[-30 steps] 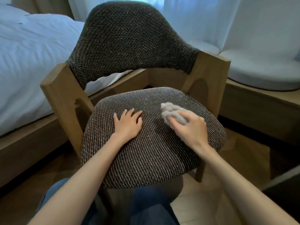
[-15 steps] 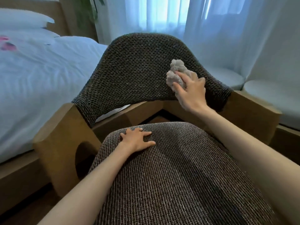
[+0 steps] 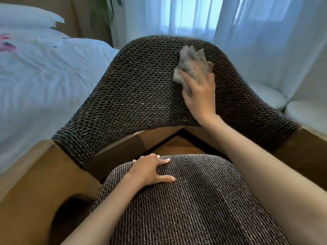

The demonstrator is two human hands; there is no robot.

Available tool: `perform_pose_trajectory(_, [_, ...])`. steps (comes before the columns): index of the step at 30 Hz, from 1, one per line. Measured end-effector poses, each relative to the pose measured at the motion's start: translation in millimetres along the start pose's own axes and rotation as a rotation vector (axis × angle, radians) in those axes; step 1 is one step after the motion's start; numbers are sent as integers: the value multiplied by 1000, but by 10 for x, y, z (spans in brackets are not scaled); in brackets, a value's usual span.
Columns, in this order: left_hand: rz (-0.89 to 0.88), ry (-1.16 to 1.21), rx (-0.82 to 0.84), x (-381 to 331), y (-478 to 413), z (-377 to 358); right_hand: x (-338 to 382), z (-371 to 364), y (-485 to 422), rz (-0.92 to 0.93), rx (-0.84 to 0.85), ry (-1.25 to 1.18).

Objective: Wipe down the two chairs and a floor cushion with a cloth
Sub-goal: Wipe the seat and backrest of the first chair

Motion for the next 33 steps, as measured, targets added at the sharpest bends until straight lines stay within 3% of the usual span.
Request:
perform_pose_trajectory(8, [10,70,43,-6,-10,4,-8,-21,658,238,247,-31])
perform_pose_trajectory(12, [7,75,57,-12,-14,50,154,321,91,369,105,-48])
perform_pose_trajectory(16, [-4,74,17,-17,11,27,348,176,-650,258,72,0])
perform_pose_trajectory(21, [3,82,4,6,-7,22,374,-195,-265,105,6,-151])
perform_pose_trajectory(28, [4,85,-3,30,32,-5,280,-272,755,258,361,-194])
perform_pose_trajectory(33, [-22,93,-60,58,92,-56,546,187,130,411,151,-249])
Point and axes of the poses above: each hand's wrist, its own y-axis away from the middle knuckle, its own z-axis out of the back of the hand, x = y × z, the point moved 6 cm from there along -y, towards the middle knuckle, and after that the axes turned 3 degrees about -x, right-handed, at the moved point
